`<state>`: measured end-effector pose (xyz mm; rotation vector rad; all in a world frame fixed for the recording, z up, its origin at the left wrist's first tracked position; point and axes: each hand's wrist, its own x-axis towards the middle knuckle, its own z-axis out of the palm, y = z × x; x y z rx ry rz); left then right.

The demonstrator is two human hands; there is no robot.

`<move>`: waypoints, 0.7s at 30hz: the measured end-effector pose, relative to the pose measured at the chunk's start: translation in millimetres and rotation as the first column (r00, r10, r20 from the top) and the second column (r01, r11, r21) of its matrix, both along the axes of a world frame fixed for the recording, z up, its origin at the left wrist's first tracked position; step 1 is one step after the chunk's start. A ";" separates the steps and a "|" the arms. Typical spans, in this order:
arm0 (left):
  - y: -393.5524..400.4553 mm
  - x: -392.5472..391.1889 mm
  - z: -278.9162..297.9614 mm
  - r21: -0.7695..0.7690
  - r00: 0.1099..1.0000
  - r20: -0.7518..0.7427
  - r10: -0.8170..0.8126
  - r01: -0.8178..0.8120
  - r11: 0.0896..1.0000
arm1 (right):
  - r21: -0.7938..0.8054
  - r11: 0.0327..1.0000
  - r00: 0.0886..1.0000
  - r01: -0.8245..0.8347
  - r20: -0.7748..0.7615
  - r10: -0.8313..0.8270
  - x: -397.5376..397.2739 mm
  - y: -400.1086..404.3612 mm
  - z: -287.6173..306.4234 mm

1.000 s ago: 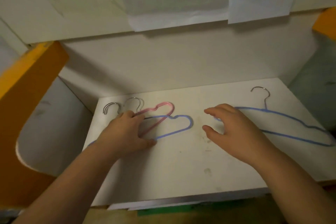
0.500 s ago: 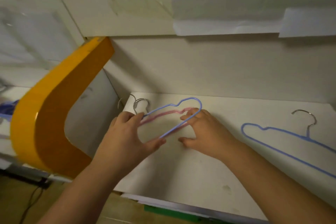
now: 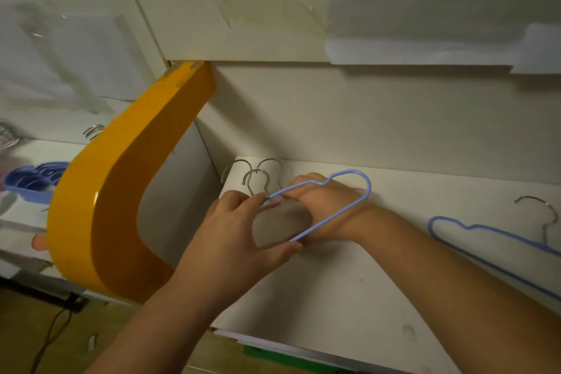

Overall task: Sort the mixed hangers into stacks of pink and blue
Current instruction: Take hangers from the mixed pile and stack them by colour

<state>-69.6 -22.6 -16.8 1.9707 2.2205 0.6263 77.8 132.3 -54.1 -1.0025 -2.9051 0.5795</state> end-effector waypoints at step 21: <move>4.1 63.6 -2.2 -0.042 0.998 -0.034 0.044 -0.046 0.998 | 0.080 0.814 0.805 0.576 -0.229 -0.547 218.9 -91.1 2.3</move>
